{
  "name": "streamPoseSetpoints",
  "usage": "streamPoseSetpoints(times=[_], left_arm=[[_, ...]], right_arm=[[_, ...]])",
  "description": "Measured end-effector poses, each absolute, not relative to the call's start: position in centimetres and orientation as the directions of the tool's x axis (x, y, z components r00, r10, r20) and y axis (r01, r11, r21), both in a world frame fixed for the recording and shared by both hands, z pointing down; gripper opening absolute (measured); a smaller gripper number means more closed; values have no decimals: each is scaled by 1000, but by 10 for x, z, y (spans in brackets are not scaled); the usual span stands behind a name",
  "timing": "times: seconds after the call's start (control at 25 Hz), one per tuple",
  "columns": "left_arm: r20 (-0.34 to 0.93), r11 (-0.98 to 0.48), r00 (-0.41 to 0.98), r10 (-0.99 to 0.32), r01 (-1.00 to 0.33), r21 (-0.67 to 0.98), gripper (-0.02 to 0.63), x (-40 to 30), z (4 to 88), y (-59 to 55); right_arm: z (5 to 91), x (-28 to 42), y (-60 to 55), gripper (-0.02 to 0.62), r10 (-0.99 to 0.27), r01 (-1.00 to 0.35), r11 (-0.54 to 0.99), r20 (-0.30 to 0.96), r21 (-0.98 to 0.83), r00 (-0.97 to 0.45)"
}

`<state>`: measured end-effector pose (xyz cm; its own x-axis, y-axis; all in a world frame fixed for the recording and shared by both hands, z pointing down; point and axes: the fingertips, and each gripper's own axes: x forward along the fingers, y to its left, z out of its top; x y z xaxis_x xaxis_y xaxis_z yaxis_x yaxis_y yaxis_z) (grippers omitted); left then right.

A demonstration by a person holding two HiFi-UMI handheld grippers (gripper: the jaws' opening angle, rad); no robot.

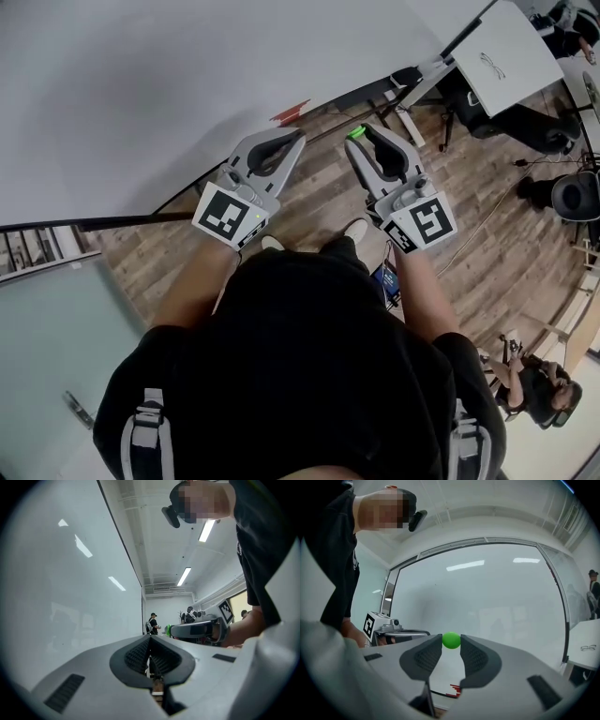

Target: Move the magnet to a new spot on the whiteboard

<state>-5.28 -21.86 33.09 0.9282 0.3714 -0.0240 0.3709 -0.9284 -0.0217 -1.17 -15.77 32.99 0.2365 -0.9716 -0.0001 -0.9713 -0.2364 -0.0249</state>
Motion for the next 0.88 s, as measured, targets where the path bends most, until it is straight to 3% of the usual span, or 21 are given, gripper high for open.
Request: streamPoseSetpoints(times=[0.52, 0.88], left_arm=[[-12, -938, 938, 346, 345, -37, 2, 95, 325, -134], [-21, -946, 947, 321, 320, -43, 2, 144, 323, -77]], right_arm=[[324, 132, -77, 118, -980, -980, -199, -11, -24, 199], [322, 182, -18, 118, -982, -982, -190, -21, -5, 190]])
